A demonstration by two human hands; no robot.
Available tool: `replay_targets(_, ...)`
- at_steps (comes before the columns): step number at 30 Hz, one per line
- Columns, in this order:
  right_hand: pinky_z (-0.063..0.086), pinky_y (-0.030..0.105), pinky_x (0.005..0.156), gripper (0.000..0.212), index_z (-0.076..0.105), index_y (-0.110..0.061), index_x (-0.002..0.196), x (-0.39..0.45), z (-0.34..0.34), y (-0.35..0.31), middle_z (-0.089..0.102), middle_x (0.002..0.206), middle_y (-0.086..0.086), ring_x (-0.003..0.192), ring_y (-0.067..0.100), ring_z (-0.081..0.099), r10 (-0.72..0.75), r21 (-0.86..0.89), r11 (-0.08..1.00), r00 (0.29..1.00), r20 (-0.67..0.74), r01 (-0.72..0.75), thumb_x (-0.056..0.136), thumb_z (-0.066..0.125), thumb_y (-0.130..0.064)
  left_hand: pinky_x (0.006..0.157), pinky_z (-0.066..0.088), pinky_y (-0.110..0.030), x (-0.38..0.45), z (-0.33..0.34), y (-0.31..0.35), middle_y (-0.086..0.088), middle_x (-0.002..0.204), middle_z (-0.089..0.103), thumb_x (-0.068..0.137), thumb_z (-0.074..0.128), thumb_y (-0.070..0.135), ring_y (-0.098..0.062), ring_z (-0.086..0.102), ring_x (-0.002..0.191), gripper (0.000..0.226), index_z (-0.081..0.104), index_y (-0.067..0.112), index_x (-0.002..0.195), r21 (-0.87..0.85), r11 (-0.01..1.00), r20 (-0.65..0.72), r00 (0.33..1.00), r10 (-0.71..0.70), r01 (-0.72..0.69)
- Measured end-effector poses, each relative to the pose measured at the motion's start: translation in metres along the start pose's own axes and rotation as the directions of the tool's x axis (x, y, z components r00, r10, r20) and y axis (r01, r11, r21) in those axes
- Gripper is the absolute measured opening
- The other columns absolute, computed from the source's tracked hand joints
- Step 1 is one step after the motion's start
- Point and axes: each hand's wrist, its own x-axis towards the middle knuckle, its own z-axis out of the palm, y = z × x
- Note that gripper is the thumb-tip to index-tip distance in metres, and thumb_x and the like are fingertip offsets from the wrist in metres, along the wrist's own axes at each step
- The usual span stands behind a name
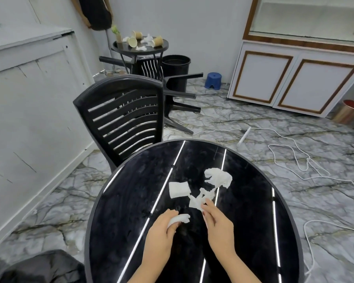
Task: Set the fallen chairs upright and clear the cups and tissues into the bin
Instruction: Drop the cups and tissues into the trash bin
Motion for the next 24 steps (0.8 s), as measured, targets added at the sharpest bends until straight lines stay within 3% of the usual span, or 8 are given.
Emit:
replay_targets(4,0.035,0.005,0.098,0.043,0.067,-0.047,0.082,-0.016,0.009,-0.013,0.056,0.120,-0.015,0.123,0.005,0.049,-0.018,0.019,1.000,0.999,0.047,0.017,0.089,0.056,-0.006,0.081,0.040,-0.004,-0.017,-0.028,0.010,0.047,0.111,0.047,0.088,0.058,0.016,0.018,0.048,0.102,0.044,0.054,0.060,0.089,-0.005,1.000,-0.078,0.997,-0.020,0.020)
replay_targets(6,0.031,-0.004,0.091,0.039,0.069,-0.040,0.080,-0.022,0.014,-0.020,0.059,0.110,-0.032,0.121,0.005,0.049,-0.030,0.027,0.999,0.997,0.071,0.028,0.089,0.055,-0.004,0.077,0.038,0.000,-0.027,-0.042,0.011,0.050,0.106,0.047,0.087,0.059,0.014,0.019,0.049,0.098,0.051,0.054,0.065,0.090,-0.008,0.999,-0.113,0.993,-0.032,0.031)
replay_targets(8,0.030,-0.005,0.091,0.038,0.070,-0.037,0.078,-0.028,0.022,-0.027,0.061,0.098,-0.039,0.118,0.004,0.050,-0.049,0.036,0.998,0.995,0.088,0.046,0.089,0.055,-0.005,0.076,0.037,0.001,-0.039,-0.057,0.010,0.052,0.103,0.047,0.086,0.060,0.011,0.021,0.048,0.098,0.049,0.058,0.059,0.087,-0.017,0.999,-0.151,0.988,-0.044,0.042)
replay_targets(12,0.034,-0.003,0.090,0.043,0.067,-0.044,0.080,-0.046,0.058,-0.043,0.060,0.114,-0.018,0.118,0.003,0.051,-0.092,0.090,0.993,0.982,0.167,0.078,0.089,0.054,-0.004,0.086,0.039,-0.007,-0.062,-0.092,-0.007,0.035,0.095,0.060,0.087,0.061,0.016,0.025,0.042,0.105,0.045,0.055,0.060,0.087,0.012,0.995,-0.248,0.964,-0.093,0.099)
replay_targets(14,0.036,-0.001,0.089,0.044,0.068,-0.042,0.080,-0.058,0.083,-0.053,0.063,0.106,-0.025,0.114,-0.002,0.054,-0.114,0.110,0.990,0.970,0.217,0.091,0.089,0.054,-0.001,0.088,0.039,-0.011,-0.073,-0.115,-0.018,0.028,0.103,0.057,0.087,0.061,0.018,0.013,0.048,0.108,0.043,0.055,0.061,0.089,0.037,0.991,-0.285,0.952,-0.114,0.130)
replay_targets(16,0.040,0.003,0.090,0.050,0.068,-0.046,0.075,-0.074,0.112,-0.062,0.067,0.106,-0.019,0.110,-0.005,0.055,-0.131,0.118,0.988,0.955,0.265,0.103,0.088,0.055,0.001,0.083,0.042,-0.013,-0.086,-0.142,-0.031,0.022,0.100,0.059,0.087,0.060,0.020,0.001,0.056,0.100,0.036,0.053,0.056,0.089,0.049,0.986,-0.321,0.937,-0.135,0.159)
replay_targets(19,0.044,0.017,0.098,0.056,0.068,-0.051,0.074,-0.106,0.161,-0.074,0.067,0.110,-0.005,0.109,0.000,0.058,-0.140,0.109,0.988,0.923,0.357,0.108,0.087,0.055,0.002,0.075,0.043,-0.013,-0.114,-0.188,-0.051,0.020,0.095,0.063,0.088,0.058,0.024,0.005,0.055,0.093,0.026,0.056,0.050,0.094,0.064,0.981,-0.381,0.913,-0.146,0.184)
replay_targets(24,0.036,-0.005,0.077,0.058,0.063,-0.056,0.062,-0.167,0.238,-0.075,0.062,0.076,-0.042,0.091,-0.021,0.054,-0.108,-0.033,0.989,0.867,0.487,0.141,0.086,0.060,-0.003,0.085,0.031,0.001,-0.178,-0.249,-0.105,0.044,0.094,0.053,0.088,0.059,0.019,0.016,0.045,0.106,0.030,0.053,0.047,0.098,0.055,0.959,-0.462,0.859,-0.222,0.278)
